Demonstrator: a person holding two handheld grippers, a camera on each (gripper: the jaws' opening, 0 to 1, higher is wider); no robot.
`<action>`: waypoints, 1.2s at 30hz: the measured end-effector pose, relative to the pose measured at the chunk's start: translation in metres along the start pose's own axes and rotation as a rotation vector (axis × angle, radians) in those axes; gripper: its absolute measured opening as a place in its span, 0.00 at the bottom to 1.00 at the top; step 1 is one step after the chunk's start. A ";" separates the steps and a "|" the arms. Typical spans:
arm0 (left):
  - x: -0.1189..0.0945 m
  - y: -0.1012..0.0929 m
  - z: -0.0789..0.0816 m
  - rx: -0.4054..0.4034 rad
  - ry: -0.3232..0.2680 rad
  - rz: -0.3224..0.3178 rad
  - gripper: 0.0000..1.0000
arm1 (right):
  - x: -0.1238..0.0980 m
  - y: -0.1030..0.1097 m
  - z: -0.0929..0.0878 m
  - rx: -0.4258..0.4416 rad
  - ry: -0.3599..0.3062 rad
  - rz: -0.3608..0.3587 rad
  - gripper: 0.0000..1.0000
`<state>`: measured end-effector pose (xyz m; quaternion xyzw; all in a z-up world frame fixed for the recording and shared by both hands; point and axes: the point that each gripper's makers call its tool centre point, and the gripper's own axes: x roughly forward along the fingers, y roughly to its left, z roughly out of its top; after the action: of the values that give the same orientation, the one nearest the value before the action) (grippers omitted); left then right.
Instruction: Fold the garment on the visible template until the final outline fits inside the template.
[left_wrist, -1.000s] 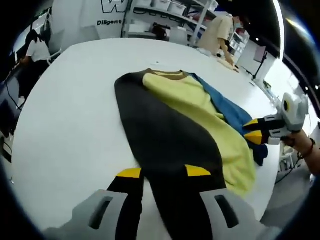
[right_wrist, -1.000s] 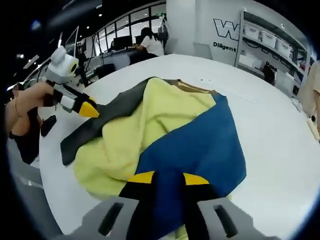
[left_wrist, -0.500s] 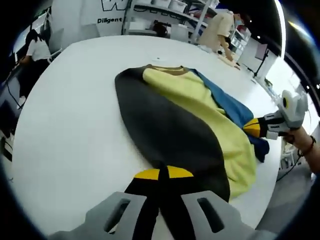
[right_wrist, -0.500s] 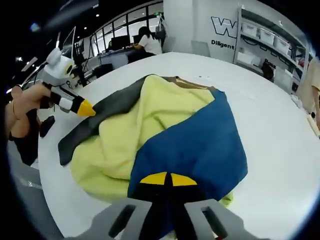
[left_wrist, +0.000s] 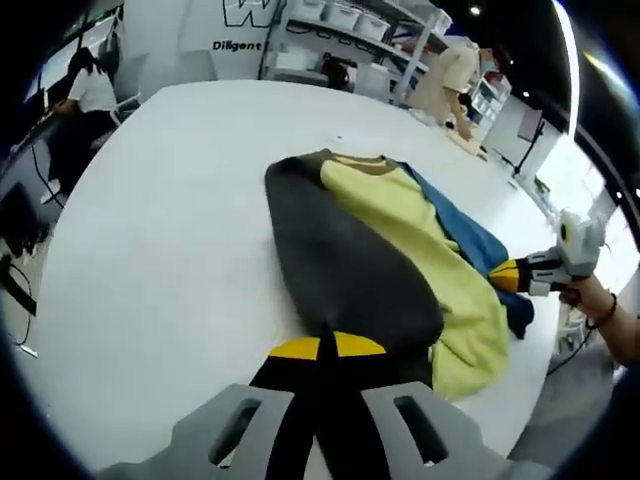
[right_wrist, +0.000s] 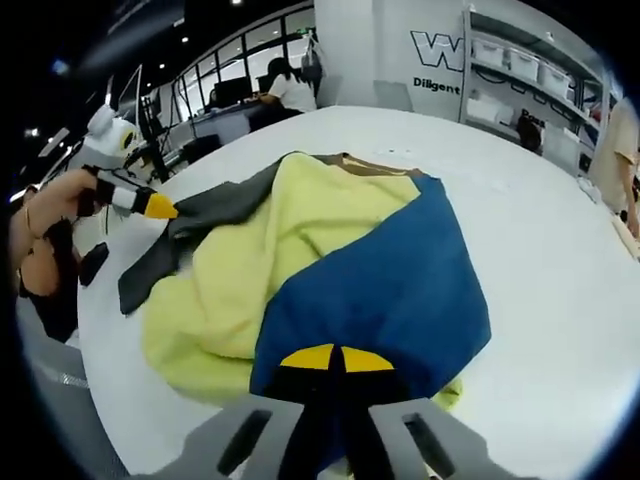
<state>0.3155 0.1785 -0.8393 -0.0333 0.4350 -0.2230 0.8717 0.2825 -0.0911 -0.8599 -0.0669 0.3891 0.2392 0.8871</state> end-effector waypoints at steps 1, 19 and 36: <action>-0.003 0.007 0.000 0.003 0.009 0.018 0.01 | 0.000 0.000 0.000 -0.002 0.001 -0.001 0.00; -0.018 0.083 0.018 0.041 0.079 0.177 0.01 | 0.001 -0.003 -0.003 0.009 0.016 0.005 0.00; -0.014 0.133 0.030 0.044 0.126 0.283 0.01 | 0.002 -0.005 -0.004 0.122 0.002 0.021 0.00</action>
<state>0.3792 0.3002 -0.8436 0.0616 0.4843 -0.1090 0.8659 0.2838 -0.0962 -0.8642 -0.0086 0.4045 0.2243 0.8866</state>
